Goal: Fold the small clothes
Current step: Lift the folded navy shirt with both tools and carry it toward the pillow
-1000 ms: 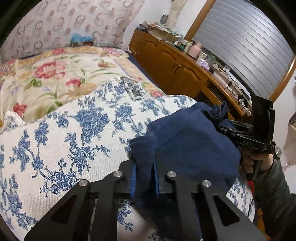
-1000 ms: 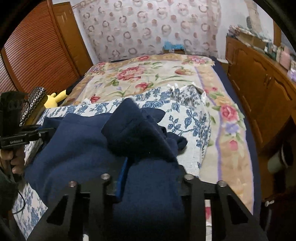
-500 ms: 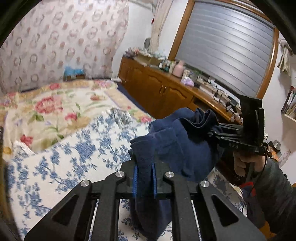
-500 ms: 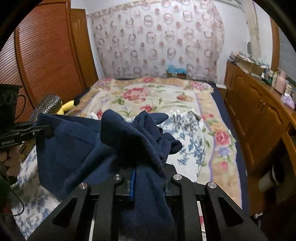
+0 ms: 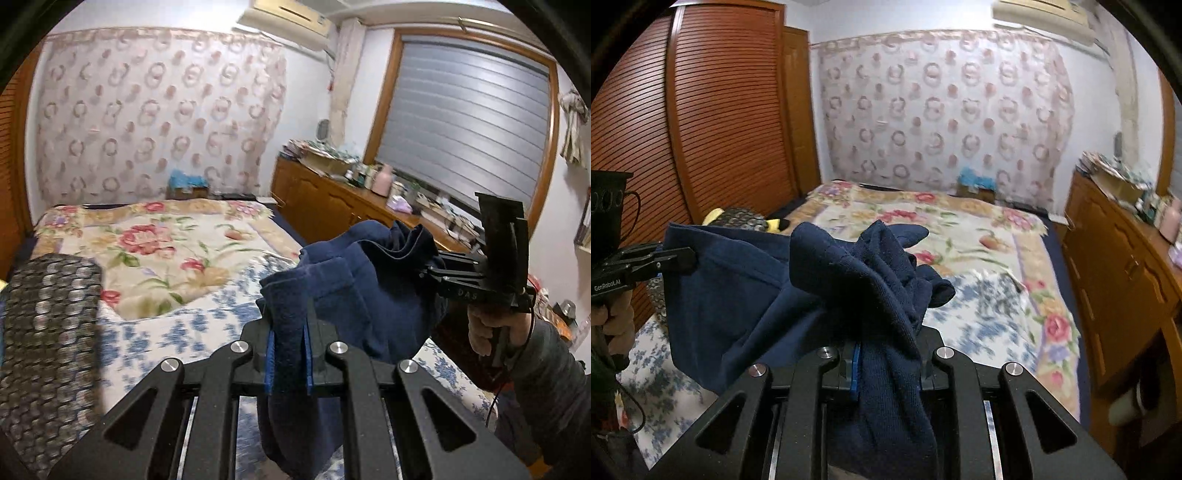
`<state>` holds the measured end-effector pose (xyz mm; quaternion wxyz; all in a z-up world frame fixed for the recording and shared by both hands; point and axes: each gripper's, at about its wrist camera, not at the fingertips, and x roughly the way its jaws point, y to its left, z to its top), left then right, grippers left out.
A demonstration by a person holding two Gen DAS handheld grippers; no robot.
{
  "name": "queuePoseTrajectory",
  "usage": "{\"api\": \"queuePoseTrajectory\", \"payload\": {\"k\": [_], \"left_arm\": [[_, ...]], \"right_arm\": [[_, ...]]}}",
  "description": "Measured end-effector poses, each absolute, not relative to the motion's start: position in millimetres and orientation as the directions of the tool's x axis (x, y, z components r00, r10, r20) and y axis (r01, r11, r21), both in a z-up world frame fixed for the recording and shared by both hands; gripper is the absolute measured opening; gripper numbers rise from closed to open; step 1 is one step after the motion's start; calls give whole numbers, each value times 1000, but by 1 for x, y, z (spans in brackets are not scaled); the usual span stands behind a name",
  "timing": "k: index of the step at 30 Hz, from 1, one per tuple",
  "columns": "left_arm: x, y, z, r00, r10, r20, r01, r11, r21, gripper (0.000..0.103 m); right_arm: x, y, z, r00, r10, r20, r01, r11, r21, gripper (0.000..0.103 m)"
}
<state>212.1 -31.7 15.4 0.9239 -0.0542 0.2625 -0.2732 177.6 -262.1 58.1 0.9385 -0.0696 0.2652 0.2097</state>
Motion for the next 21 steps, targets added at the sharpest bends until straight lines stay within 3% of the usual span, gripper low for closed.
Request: {"api": "queuePoseTrajectory", "payload": {"k": [14,21], "left_arm": [[172,105,22,869,-337,-361,247,929,-274,13],[161,158,3,899,-245,-363,129,940,-316,12]], "right_arm": [[237,-159,76,709,502,-496,-631,766,-126,20],[271,-101,81,645,576,-502,-731,656,-186,20]]}}
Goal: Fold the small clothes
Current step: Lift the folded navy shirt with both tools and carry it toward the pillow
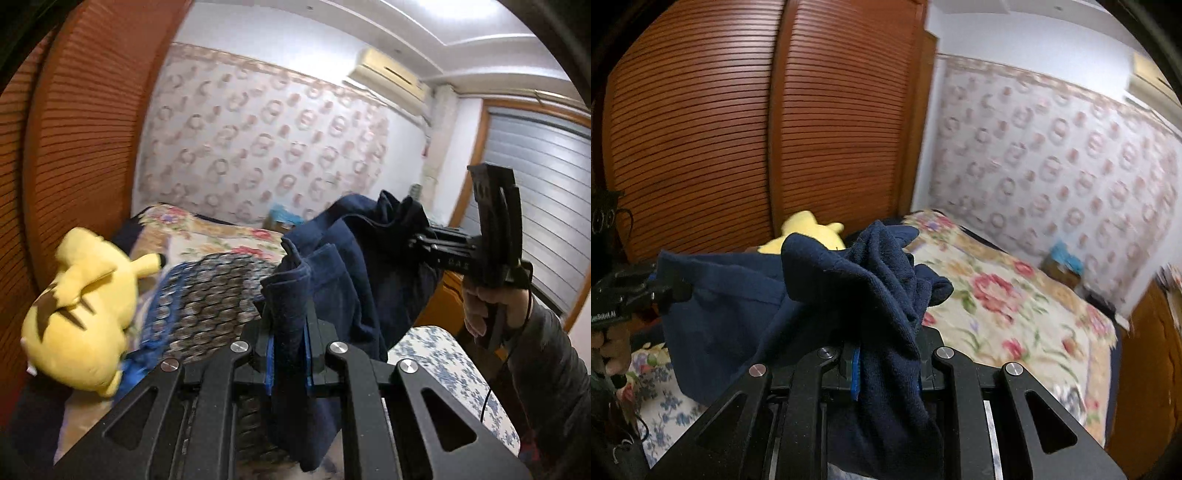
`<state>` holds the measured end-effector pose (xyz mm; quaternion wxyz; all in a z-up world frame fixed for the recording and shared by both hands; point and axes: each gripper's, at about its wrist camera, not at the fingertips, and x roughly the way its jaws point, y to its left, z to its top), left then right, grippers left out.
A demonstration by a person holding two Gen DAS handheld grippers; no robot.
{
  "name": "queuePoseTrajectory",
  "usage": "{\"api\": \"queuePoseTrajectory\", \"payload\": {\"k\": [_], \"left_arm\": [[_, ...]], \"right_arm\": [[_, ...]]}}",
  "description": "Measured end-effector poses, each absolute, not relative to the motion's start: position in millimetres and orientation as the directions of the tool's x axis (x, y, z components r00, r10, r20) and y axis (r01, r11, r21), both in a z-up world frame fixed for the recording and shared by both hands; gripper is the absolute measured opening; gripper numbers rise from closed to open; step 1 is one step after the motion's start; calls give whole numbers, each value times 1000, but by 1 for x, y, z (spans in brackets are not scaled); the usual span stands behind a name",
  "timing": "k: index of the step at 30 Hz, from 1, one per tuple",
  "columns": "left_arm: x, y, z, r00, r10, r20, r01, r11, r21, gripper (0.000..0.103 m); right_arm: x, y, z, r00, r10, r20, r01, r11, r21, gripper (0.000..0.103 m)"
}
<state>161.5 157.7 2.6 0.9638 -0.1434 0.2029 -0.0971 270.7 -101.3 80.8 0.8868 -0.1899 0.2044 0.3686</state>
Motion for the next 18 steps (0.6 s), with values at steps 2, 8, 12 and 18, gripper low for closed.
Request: {"api": "queuePoseTrajectory", "payload": {"k": [2,8,12,18], "left_arm": [[158,169,-8,901,-216,-375,92,942,-322,12],[154,191,-40,887,-168,-430,18,944,-331,12],[155,203,-60,867,-158,-473,-15,940,-340,12],[158,210,-82,839,-159,-521,-39,936,-349,12]], "right_arm": [[281,-91,78,624,593,-509,-752,634,-182,20],[319,-50,63,572,610,-548,-799,566,-203,20],[347,-28,50,545,603,-583,-814,547,-195,20],[394,-19,36,517,593,-617,-816,559,-147,20]]}}
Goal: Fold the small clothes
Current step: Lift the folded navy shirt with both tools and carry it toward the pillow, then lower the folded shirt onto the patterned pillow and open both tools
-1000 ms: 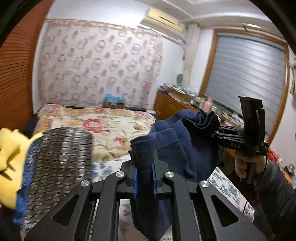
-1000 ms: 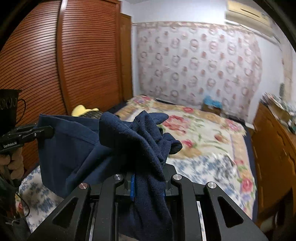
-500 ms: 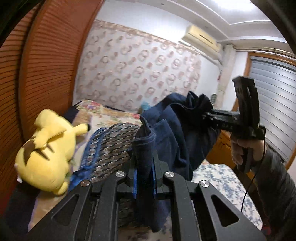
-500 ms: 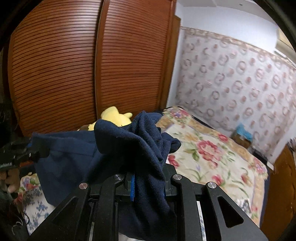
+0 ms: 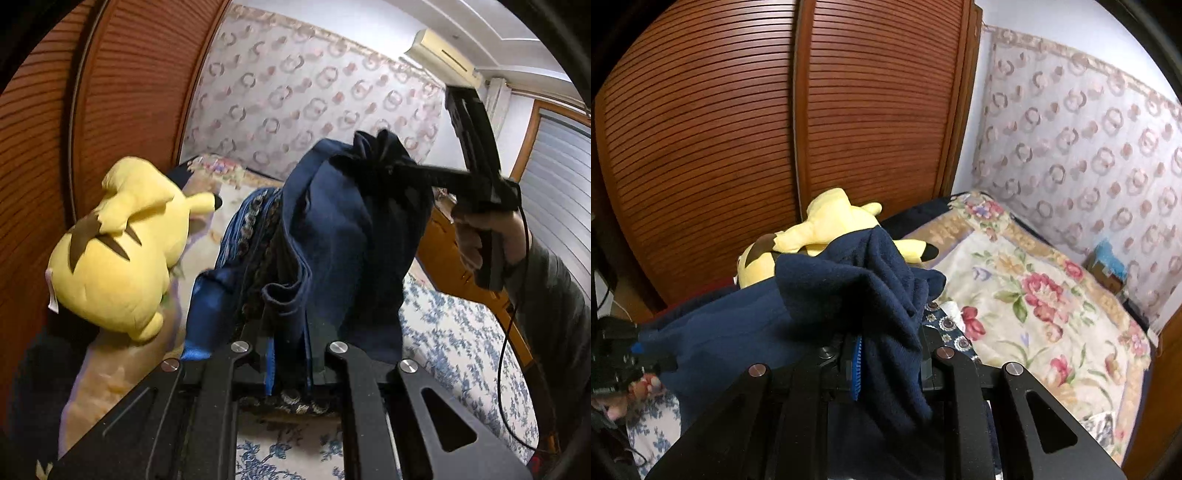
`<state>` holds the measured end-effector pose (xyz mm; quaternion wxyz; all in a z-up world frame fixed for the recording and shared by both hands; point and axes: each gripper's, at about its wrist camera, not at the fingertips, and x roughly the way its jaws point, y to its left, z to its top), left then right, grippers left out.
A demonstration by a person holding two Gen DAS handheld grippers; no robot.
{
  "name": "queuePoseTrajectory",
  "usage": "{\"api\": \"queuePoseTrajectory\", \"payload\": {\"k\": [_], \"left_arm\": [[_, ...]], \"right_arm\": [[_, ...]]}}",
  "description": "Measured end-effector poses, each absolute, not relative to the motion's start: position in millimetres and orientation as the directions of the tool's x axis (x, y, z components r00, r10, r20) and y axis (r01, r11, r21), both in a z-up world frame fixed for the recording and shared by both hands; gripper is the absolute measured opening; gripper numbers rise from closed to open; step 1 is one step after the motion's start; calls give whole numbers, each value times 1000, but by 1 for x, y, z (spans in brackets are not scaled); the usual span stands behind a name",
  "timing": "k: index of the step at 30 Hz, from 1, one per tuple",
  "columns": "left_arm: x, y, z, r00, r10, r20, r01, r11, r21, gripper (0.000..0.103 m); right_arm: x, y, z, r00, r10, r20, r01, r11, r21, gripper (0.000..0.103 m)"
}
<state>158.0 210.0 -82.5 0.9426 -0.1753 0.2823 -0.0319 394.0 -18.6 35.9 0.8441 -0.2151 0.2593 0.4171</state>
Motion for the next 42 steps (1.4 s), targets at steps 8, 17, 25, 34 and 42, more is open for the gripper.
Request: {"api": "queuePoseTrajectory", "payload": {"k": [8,17,25,34,42], "left_arm": [[165,225,-89,829,-145,-540,-81,924,-373,12],[176,239,-100,817,-128,-562,-113,920,-374,12],[175,234,-102,809,-98,-580,-123,936,-329,12],[158,223,-87,813,-44,-581,-113,966,-232,17],[128,213,-54,858,-5,-514,-90,983,-160,40]], "right_arm": [[424,8,41,548,562,-619,-761,643,-90,31],[405,-12,46,611,546,-573,-719,686,-114,47],[347,-36,30,546,617,-567,-792,600,-110,48],[343,-17,3,546,560,-623,-775,619,-123,48],[307,-26,16,586,568,-578,-740,665,-97,48]]}}
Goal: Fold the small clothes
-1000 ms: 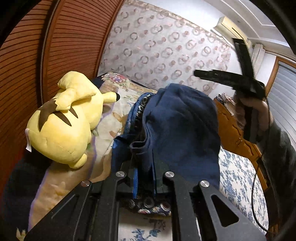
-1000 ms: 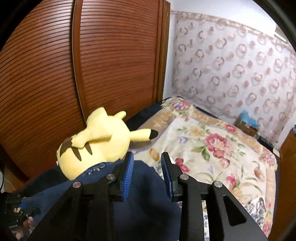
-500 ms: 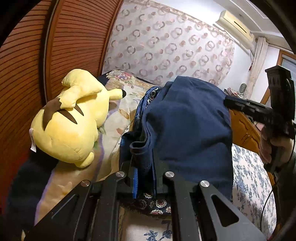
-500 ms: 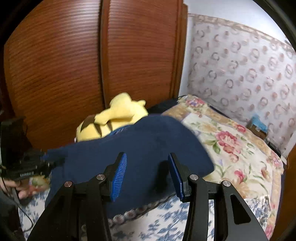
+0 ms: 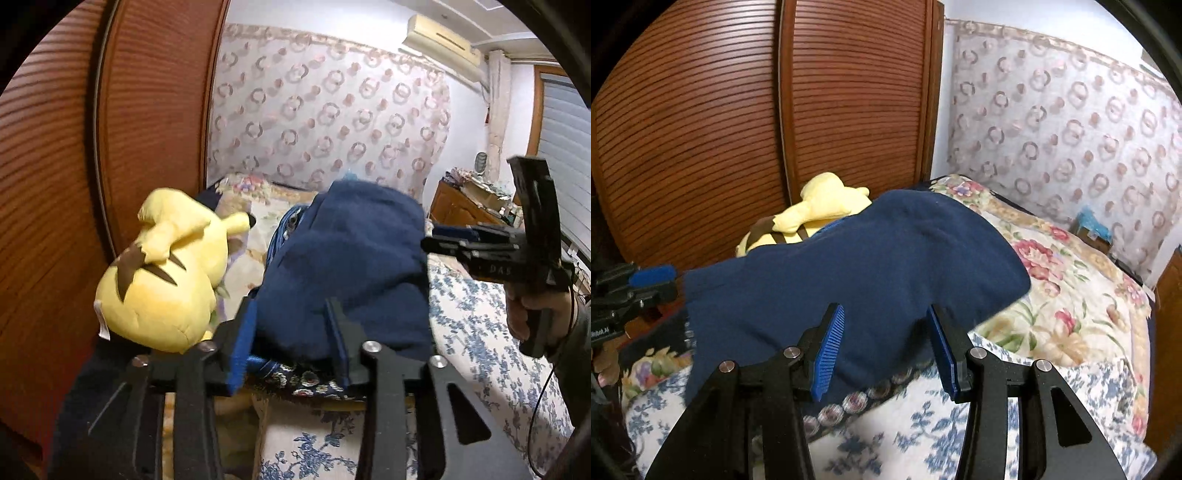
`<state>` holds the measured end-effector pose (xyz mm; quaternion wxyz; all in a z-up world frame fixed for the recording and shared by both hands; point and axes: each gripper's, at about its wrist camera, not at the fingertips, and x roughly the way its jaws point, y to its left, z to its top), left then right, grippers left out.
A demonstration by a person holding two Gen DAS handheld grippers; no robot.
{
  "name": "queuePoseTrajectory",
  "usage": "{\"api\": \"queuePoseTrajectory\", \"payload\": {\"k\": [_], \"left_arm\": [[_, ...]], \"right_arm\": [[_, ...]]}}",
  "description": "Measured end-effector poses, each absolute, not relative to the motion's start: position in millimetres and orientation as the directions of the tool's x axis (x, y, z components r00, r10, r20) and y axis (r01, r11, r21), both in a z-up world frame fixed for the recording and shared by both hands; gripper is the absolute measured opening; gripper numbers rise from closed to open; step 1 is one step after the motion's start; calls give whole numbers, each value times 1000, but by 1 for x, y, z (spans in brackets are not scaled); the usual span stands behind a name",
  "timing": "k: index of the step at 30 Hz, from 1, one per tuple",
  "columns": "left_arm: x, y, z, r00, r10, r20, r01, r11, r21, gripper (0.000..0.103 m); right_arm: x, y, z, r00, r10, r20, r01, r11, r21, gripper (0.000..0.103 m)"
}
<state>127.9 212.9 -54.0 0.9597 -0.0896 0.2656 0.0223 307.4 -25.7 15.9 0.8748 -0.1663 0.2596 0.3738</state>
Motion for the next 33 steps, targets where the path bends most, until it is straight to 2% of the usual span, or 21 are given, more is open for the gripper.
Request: {"api": "queuePoseTrajectory", "payload": {"k": [5,11,13,16,22,24,27,31,33], "left_arm": [[118,198,-41,870,-17,-493,-53,990,-128,47],[110,178,-32,876,-65,-478,8,993,-120,65],[107,171,-28,879,-81,-471,27,992,-120,74],[103,160,-21,884,-102,-457,53,992,-118,81],[94,141,-11,892,-104,-439,67,993,-100,82],[92,132,-10,895,-93,-437,59,994,-91,82],[93,121,-10,892,-95,-441,61,994,-91,82],[95,102,-10,889,-105,-447,74,994,-86,82],[96,89,-9,889,-117,-444,92,993,-76,82]], "right_arm": [[268,-41,17,606,578,-546,-732,674,-100,48],[233,-62,20,633,588,-503,-712,697,-82,48],[220,-68,23,650,581,-490,-699,710,-84,48],[206,-79,25,670,570,-476,-677,731,-79,48],[175,-97,30,714,537,-449,-627,776,-71,48],[166,-101,30,728,526,-439,-611,789,-67,52],[152,-110,29,744,514,-428,-590,805,-59,59],[133,-125,28,766,495,-410,-554,832,-32,75],[124,-136,27,784,479,-395,-528,849,-19,79]]}}
